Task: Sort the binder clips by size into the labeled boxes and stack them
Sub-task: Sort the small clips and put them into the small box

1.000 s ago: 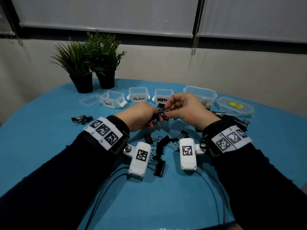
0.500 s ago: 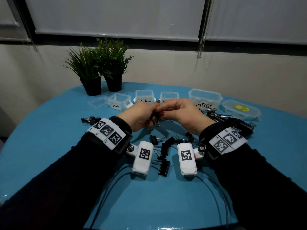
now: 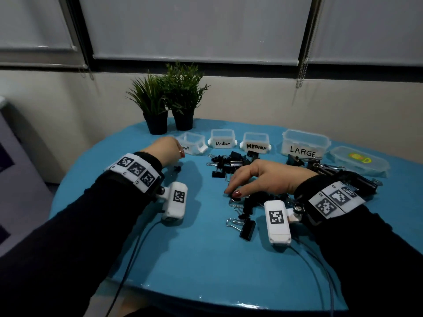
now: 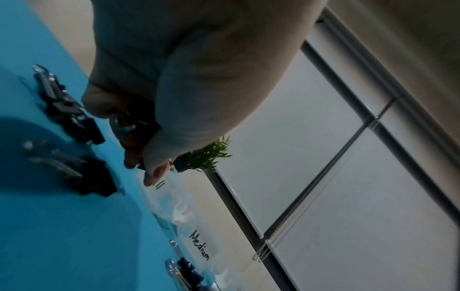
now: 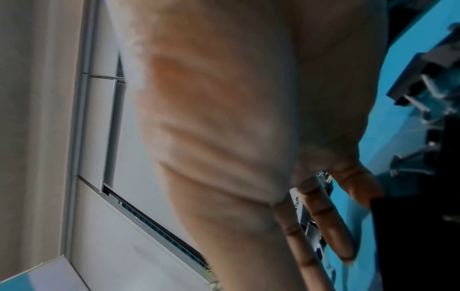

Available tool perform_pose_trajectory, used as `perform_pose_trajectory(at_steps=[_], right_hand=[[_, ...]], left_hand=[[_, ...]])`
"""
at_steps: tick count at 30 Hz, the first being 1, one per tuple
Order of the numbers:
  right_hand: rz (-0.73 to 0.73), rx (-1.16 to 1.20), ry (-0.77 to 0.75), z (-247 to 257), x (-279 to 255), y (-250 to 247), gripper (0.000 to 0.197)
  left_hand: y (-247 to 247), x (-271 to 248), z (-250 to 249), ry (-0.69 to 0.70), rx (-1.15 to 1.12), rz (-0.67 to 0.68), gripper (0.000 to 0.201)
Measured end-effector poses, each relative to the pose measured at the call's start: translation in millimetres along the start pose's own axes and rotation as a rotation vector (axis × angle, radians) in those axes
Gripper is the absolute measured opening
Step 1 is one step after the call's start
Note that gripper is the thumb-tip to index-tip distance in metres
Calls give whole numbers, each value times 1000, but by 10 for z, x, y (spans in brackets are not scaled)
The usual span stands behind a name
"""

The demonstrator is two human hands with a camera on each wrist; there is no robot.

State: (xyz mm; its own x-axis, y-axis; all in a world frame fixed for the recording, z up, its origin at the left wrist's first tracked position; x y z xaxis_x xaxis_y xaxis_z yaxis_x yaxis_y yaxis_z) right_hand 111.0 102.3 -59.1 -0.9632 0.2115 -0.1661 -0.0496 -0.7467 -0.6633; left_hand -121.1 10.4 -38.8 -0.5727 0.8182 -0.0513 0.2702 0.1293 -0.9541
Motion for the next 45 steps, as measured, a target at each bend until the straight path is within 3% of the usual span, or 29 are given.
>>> perform_pose_trajectory(at_steps=[6,13,17,21,25,27,30,33,41,45], right_hand=[[-61,-48,26,-65,81,13,21],[-266,-16,77,-135,116,-45,17],[-445,4,102,-178,101,-168,18],[-546,41,155,-254,124,-208,21],[-611,70,207,-345,101,-288,20],[-646,84,219,-377,62,-341,21],[-631,75,235,-407,0,-394,36],[-568,61,239,-418,-94,-472,50],[-347,-72,361,-536,-341,-618,23],[-282,-70,401,-531,-391,-606,24]], left_hand=[[121,28,106,2,-16,81,15],[82,55,50,-25,-23,26,6],[-22,-78,-244,126,-101,-30,14],[102,-301,-734,340,-199,176,25],[354,-512,-1113,511,-28,502,42],[407,-572,-1230,578,17,584,55],[464,-576,-1327,632,72,633,69],[507,-545,-1366,660,87,634,69],[564,-450,-1358,796,40,579,56],[635,-292,-1250,661,-108,465,30]])
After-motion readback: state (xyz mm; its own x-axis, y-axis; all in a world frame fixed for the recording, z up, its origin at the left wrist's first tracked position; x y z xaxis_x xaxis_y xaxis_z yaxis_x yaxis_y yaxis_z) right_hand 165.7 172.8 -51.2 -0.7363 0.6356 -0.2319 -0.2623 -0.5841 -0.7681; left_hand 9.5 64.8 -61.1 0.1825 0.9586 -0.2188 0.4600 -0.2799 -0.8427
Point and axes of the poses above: each hand's wrist, its own x-axis towards the middle knuckle, its own y-axis out of the palm, z = x × y, the point moved 4 cm from there along x, towards the middle knuckle, and after that the axes turned 3 degrees about z, right-handed, at the moved point
